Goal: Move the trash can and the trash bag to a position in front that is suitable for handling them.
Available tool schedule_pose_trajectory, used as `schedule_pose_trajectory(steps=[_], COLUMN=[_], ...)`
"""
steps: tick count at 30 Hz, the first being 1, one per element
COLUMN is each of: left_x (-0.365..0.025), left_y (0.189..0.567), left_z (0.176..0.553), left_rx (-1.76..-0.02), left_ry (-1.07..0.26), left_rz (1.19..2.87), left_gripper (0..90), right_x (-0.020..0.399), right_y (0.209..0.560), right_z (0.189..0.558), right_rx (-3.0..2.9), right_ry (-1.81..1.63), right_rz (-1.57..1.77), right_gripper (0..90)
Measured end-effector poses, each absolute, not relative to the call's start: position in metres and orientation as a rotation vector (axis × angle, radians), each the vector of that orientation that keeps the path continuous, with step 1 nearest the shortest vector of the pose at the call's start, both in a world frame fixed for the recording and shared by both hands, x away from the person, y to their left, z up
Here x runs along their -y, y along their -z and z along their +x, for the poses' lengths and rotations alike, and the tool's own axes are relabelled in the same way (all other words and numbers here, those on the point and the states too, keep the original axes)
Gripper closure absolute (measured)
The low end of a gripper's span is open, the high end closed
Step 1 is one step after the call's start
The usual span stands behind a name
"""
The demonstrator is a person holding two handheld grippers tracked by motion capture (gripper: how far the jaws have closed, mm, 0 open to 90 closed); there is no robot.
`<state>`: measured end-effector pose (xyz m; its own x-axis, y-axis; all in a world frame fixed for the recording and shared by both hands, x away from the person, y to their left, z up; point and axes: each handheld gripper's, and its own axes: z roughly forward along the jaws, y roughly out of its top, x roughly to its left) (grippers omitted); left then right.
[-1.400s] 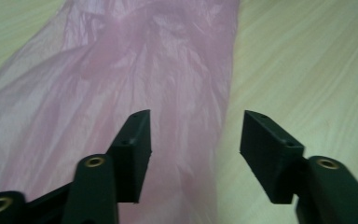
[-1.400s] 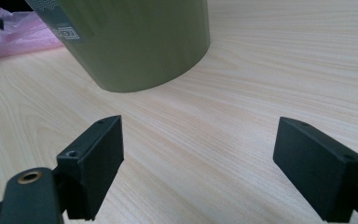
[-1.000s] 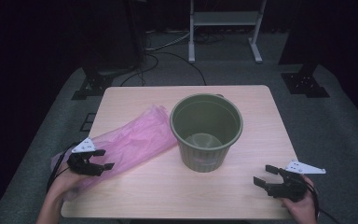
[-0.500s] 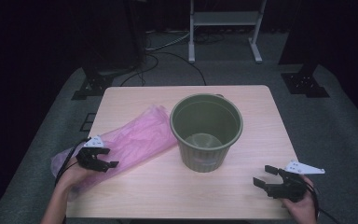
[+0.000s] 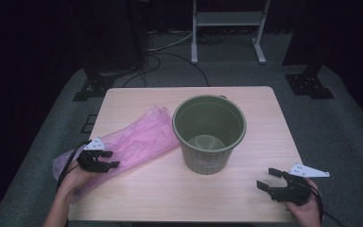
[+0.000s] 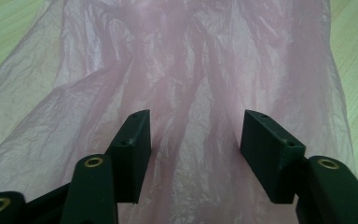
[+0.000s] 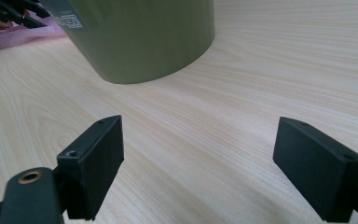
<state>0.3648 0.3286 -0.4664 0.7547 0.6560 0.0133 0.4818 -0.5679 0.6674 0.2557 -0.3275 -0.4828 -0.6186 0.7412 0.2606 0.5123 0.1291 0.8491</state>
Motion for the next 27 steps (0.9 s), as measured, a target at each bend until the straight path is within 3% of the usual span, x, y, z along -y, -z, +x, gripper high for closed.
schedule_pose_trajectory(steps=[14,27], left_x=[-0.326,-0.325], left_y=[0.465,0.463], left_z=[0.371,0.376], left_rx=[-0.841,-0.845], left_ry=[-0.336,-0.327], left_rz=[2.287,2.304], left_gripper=[64.6,77.7], right_x=[0.327,0.327], right_y=[0.484,0.484], right_z=[0.256,0.256], right_rx=[-2.184,-2.185], right_ry=[-1.488,-1.487], right_rz=[1.242,1.242], right_gripper=[15.4,15.3])
